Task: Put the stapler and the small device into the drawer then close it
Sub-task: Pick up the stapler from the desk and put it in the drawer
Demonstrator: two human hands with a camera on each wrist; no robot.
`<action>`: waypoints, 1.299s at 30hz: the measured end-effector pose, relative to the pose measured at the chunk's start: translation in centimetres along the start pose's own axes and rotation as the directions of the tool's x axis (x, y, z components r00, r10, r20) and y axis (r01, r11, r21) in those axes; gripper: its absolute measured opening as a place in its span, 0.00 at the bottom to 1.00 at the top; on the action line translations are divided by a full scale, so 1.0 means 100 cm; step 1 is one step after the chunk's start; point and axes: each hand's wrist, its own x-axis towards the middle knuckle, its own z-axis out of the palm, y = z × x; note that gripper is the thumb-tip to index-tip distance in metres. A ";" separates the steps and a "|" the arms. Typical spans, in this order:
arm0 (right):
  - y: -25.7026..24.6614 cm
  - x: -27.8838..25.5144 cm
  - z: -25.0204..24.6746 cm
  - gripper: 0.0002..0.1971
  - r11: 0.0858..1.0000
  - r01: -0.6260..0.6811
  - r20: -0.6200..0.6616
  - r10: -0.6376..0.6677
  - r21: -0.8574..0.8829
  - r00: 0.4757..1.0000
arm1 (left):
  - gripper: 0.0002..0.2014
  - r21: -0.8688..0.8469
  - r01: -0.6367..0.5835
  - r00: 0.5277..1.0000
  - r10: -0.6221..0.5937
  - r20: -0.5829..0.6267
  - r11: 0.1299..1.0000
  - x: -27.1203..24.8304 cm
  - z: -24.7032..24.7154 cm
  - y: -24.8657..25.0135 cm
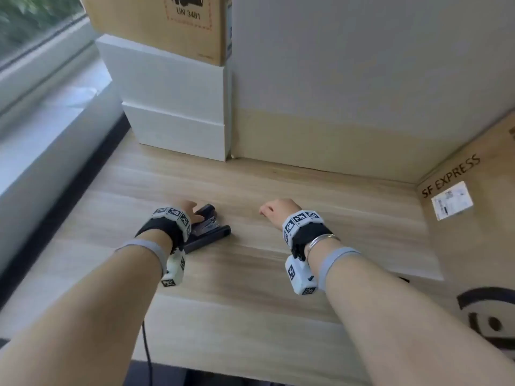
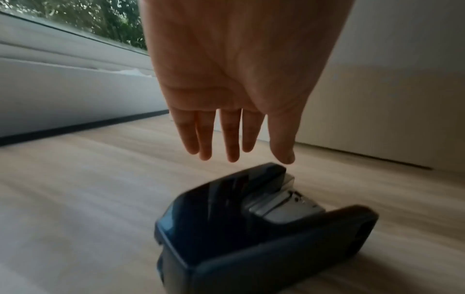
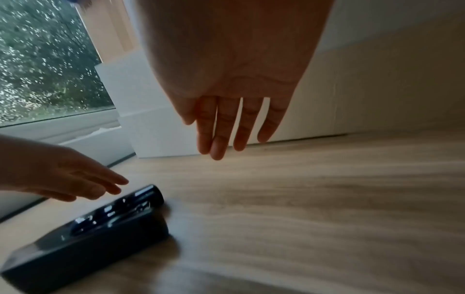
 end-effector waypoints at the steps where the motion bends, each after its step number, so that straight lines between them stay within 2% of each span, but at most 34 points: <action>1: 0.001 0.003 0.004 0.21 1.000 -0.013 0.024 0.013 -0.006 1.000 | 0.28 0.005 0.007 1.000 -0.007 0.027 1.000 0.003 0.003 -0.001; 4: 0.002 0.007 0.018 0.21 0.999 -0.047 0.060 0.047 0.011 0.997 | 0.19 0.011 0.005 0.998 -0.006 0.063 1.000 0.015 0.012 -0.005; 8: 0.007 0.016 0.032 0.21 0.998 -0.056 0.098 0.056 0.001 0.994 | 0.25 0.065 -0.003 0.999 0.001 0.034 0.998 0.025 0.019 -0.004; 10: 0.010 0.017 0.036 0.21 0.997 -0.070 0.101 0.068 0.020 0.993 | 0.27 0.033 -0.010 1.000 0.010 0.007 0.999 0.028 0.021 -0.005; 15: 0.015 0.018 0.041 0.21 0.996 -0.085 0.112 0.082 0.024 0.990 | 0.24 -0.004 -0.014 1.000 0.014 -0.001 1.000 0.026 0.020 -0.002; 23: 0.020 0.014 0.042 0.22 0.998 -0.057 0.123 0.061 -0.037 0.991 | 0.22 0.017 0.014 0.998 -0.012 -0.064 1.000 0.007 0.022 0.002; 27: 0.026 0.007 0.045 0.22 0.997 -0.057 0.123 0.062 -0.046 0.990 | 0.18 -0.085 -0.011 0.995 0.002 -0.096 0.996 -0.009 0.025 0.008; 28: 0.028 0.006 0.047 0.22 0.997 -0.054 0.122 0.060 -0.056 0.991 | 0.19 -0.119 -0.029 0.994 0.016 -0.111 0.992 -0.013 0.027 0.009; 31: 0.032 0.002 0.054 0.22 0.996 -0.050 0.136 0.060 -0.073 0.989 | 0.29 -0.151 -0.056 0.991 0.037 -0.127 0.987 -0.021 0.035 0.012; 34: 0.034 0.000 0.061 0.21 0.996 -0.031 0.170 0.045 -0.081 0.984 | 0.23 -0.075 -0.050 0.992 0.040 -0.119 0.996 -0.031 0.046 0.019; 39: 0.031 -0.009 0.071 0.22 0.994 -0.024 0.175 0.042 -0.105 0.984 | 0.19 -0.111 -0.055 0.973 0.028 -0.230 0.992 -0.048 0.060 0.024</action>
